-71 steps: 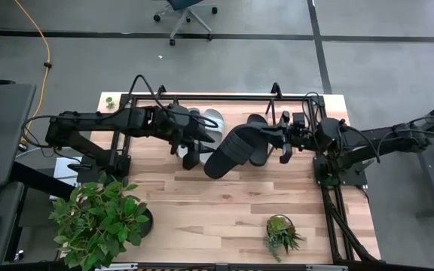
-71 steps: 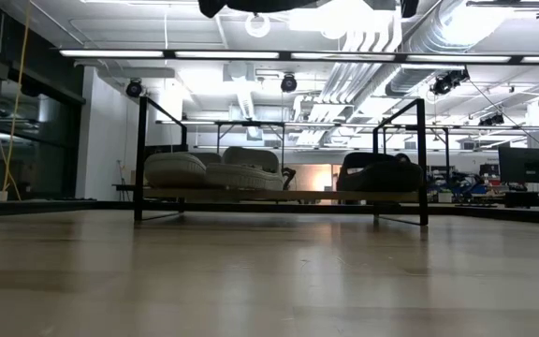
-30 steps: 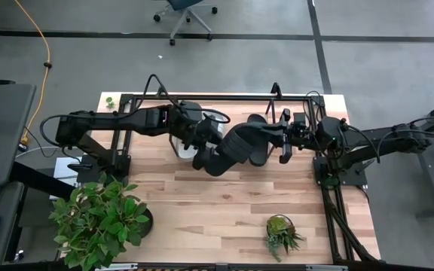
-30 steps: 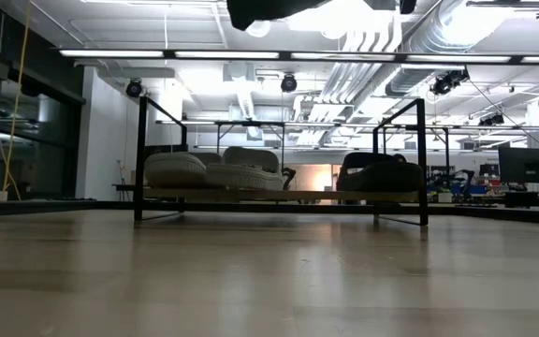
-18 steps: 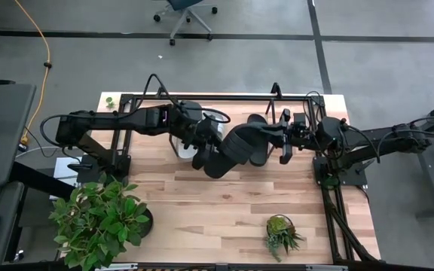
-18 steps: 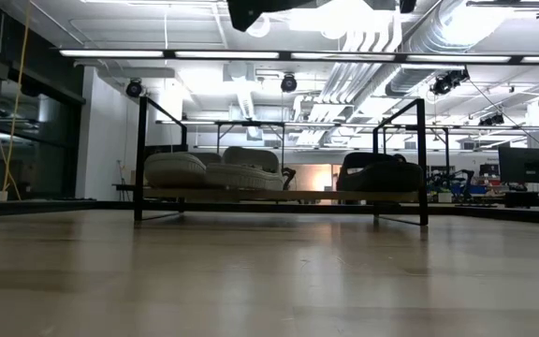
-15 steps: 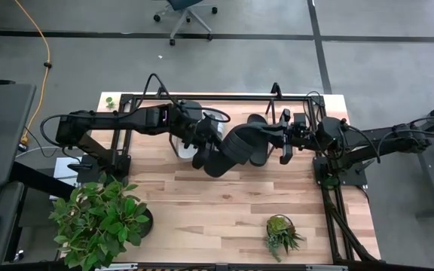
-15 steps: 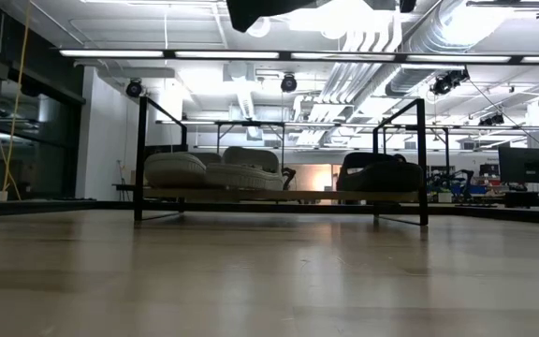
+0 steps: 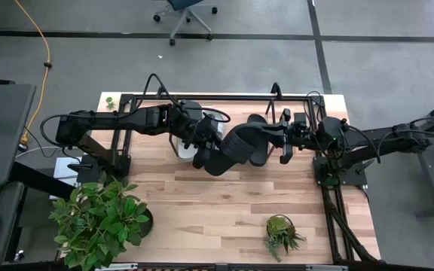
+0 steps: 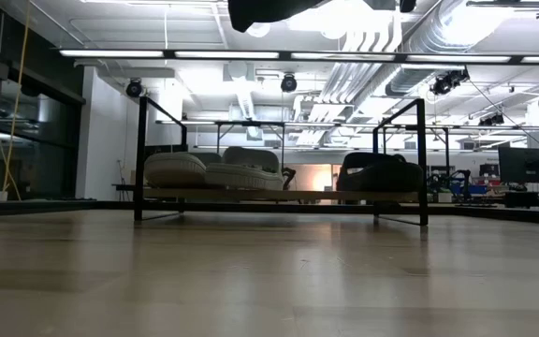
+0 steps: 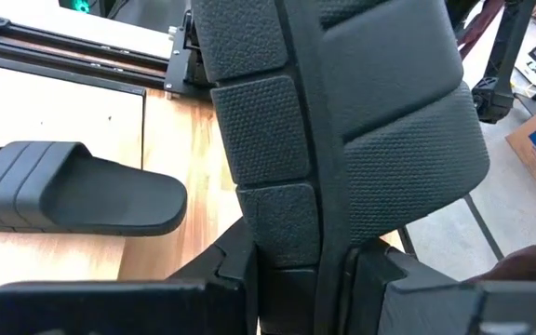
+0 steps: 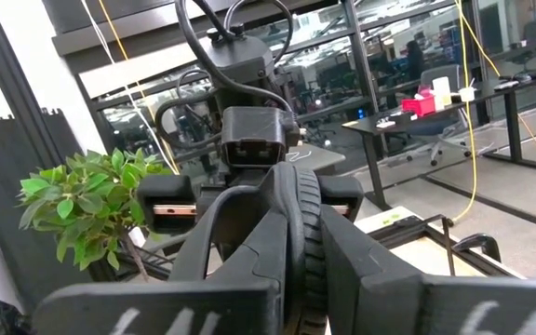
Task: Pick and place slides into the shelf
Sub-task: Put the black slide on the shelf
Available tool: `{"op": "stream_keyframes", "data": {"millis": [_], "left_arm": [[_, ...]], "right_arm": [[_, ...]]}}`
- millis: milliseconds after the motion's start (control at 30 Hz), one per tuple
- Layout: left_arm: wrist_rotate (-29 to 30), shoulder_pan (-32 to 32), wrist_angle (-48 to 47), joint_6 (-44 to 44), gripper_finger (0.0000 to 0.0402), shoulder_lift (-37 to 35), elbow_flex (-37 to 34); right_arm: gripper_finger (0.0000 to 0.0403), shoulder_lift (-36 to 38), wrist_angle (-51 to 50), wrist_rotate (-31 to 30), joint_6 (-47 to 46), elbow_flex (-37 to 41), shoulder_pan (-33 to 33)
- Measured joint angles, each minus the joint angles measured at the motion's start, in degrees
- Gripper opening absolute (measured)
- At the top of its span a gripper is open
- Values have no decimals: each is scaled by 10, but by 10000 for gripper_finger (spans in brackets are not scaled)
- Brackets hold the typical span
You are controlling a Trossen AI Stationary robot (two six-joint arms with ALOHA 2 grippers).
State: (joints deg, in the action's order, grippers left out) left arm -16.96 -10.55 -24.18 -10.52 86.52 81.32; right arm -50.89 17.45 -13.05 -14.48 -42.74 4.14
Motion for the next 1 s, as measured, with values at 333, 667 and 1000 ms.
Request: {"op": "stream_keyframes", "data": {"millis": [333,667,1000], "left_arm": [[14,0,0,3,77,0,0],[27,0,4,4,78,0,0],[26,0,8,3,78,0,0]], "right_arm": [[27,0,2,-2,0,0,0],[82,25,3,-17,1,0,0],[87,137,-86,-34,-6,0,0]]}}
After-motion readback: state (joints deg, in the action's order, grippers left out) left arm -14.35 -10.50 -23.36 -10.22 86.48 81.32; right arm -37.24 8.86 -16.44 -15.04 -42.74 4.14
